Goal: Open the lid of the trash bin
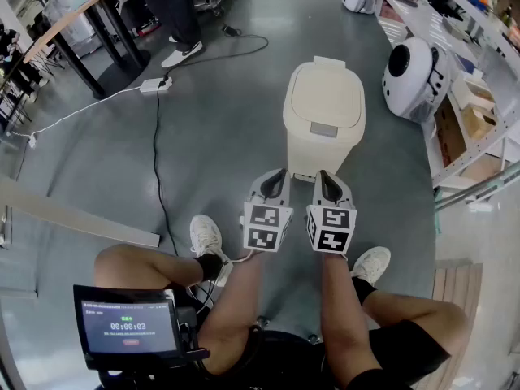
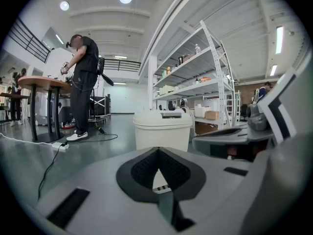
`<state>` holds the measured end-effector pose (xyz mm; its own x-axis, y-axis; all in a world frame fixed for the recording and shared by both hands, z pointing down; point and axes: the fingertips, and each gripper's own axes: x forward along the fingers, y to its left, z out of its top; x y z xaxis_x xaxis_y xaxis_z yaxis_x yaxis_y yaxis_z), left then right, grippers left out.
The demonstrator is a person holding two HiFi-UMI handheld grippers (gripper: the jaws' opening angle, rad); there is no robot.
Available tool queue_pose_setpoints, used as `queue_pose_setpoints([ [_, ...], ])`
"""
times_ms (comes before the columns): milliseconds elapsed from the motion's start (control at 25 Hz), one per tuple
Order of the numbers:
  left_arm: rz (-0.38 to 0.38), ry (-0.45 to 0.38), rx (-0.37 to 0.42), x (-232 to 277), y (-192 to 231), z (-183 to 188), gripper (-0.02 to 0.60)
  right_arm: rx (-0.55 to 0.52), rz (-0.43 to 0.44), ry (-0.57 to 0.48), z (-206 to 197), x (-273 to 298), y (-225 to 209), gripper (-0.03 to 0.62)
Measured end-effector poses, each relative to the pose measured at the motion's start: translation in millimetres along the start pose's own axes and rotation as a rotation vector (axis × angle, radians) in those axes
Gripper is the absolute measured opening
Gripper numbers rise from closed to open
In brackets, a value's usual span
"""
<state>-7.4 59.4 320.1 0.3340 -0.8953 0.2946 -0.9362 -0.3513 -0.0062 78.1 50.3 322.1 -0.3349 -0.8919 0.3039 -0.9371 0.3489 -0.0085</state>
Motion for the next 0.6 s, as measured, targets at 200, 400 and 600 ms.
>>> queue_pose_setpoints([
  [200, -0.033, 0.024, -0.052, 37, 12, -13, -0.003, 0.031, -0.032, 0.038, -21, 33, -11, 0.005],
  [400, -0.070, 0.085, -0.056, 75, 18, -33, -0.003, 0.040, -0.062, 0.110, -45, 66, -28, 0.005],
  [600, -0.103, 0.099, -0.006, 107, 23, -56, -0.003, 0.016, -0.061, 0.167, -69, 93, -37, 0.005],
])
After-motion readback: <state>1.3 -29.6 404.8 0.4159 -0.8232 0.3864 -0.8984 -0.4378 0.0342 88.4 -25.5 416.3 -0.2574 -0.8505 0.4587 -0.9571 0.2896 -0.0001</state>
